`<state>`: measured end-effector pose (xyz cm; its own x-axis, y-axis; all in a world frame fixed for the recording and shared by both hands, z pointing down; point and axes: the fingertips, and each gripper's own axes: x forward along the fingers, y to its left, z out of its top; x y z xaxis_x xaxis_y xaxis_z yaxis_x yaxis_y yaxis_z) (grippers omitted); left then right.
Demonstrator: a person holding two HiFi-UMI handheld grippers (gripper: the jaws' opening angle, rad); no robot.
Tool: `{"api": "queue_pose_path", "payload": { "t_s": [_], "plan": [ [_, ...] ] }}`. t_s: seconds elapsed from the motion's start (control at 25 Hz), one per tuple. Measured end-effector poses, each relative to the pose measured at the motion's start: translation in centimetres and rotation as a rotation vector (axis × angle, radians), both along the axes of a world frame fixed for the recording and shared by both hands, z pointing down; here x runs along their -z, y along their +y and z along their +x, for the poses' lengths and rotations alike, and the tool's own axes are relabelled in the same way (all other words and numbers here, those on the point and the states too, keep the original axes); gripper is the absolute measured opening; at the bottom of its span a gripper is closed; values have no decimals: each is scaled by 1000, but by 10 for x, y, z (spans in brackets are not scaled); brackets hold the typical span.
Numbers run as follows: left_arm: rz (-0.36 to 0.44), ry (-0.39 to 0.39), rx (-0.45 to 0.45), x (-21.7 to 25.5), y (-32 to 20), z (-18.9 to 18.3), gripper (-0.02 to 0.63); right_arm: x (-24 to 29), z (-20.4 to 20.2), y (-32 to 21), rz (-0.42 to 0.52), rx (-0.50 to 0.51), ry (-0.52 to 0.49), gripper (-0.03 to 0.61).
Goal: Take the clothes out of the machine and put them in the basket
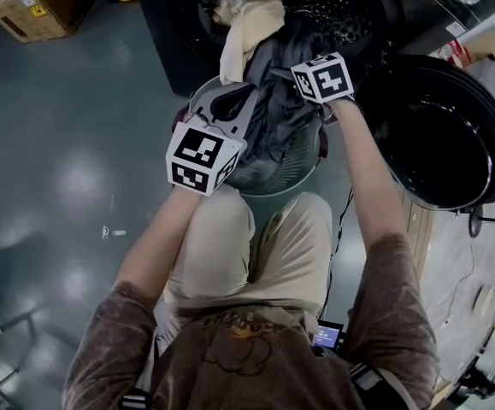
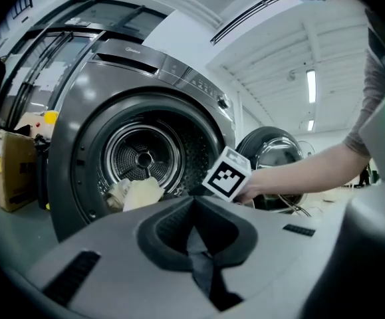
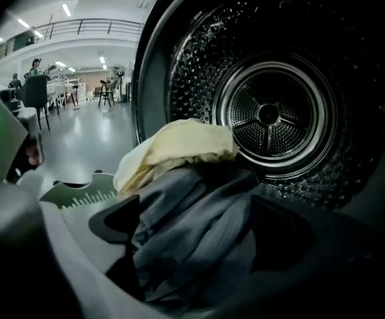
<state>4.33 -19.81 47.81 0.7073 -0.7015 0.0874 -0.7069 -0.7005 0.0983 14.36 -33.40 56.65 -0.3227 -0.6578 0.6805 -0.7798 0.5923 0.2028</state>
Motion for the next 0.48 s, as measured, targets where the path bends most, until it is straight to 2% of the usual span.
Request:
{"api": "queue_pose_path", "payload": {
  "t_s": [0.08, 0.2, 0.48],
  "plan": [
    [-3, -2, -3, -1, -1, -1, 5, -8, 6, -18, -28, -19, 53, 518],
    [-14, 1, -5, -3, -4, -2, 5, -26, 14, -31, -86, -60, 73, 523],
    [-33, 7, -10, -8, -8, -3, 5, -43, 15, -43, -100, -78, 149, 505]
  ]
}}
